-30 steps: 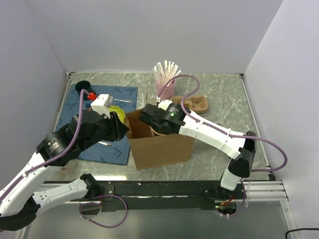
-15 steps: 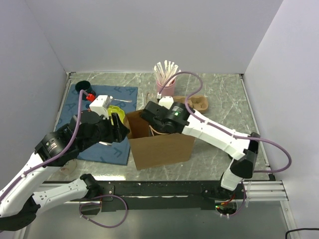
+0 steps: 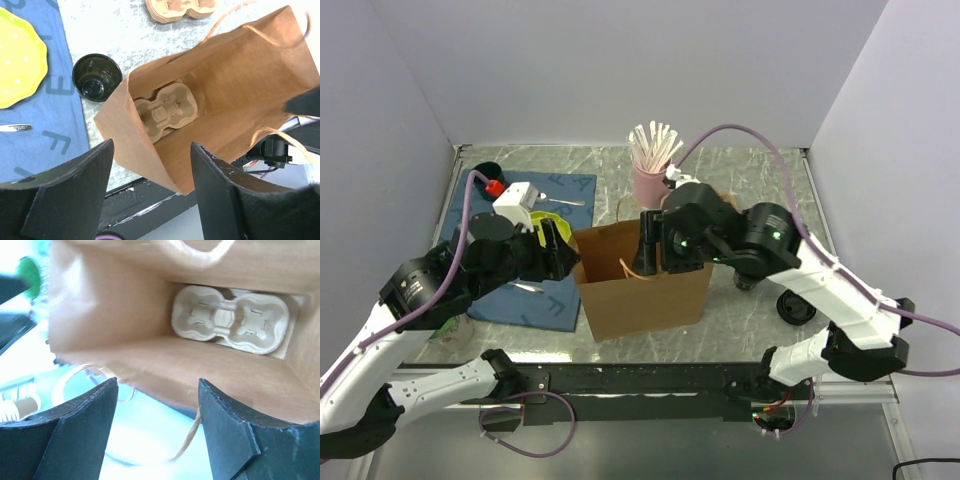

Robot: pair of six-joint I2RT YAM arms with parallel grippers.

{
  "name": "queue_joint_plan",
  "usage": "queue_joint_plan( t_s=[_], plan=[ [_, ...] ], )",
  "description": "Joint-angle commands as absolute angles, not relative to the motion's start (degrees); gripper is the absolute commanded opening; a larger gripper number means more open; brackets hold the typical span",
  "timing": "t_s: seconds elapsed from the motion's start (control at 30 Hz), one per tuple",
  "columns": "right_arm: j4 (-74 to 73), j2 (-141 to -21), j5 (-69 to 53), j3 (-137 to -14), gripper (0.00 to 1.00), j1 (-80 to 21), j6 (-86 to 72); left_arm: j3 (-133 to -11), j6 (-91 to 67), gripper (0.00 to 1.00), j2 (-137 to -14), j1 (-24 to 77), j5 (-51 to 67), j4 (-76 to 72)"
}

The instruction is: Pack the takeout coffee

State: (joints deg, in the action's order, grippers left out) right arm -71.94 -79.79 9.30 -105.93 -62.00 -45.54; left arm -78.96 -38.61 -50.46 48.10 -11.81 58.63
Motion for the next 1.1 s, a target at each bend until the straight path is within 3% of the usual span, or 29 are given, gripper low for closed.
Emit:
queue_joint_plan(
  t_s=[0.0, 0.13, 0.3, 0.7, 1.07],
  plan=[
    [-70.7, -77.1, 7.8, -111.3, 0.72, -61.4, -40.1, -81.7, -39.2, 0.7, -52.1, 48.2, -10.5, 60.2],
    [-75.4, -76.0, 13.9, -118.4, 0.71, -61.0, -37.8, -83.9, -41.0, 0.73, -53.1, 48.2, -10.1, 60.7],
    [-77.7, -71.9, 23.1, -117.1, 0.7, -58.8, -35.7, -85.9, -44.1, 0.78, -53.1, 48.2, -10.9, 62.2],
    [-78.0, -65.9, 15.7, -105.0, 0.7, -42.1, -29.4, -87.0, -47.4, 0.74, -56.0, 48.2, -10.6, 67.2],
    [-77.4, -67.6, 6.7, -102.3, 0.67, -35.2, -27.1, -88.1, -43.6, 0.69, -59.0, 48.2, -13.1, 69.7]
  ],
)
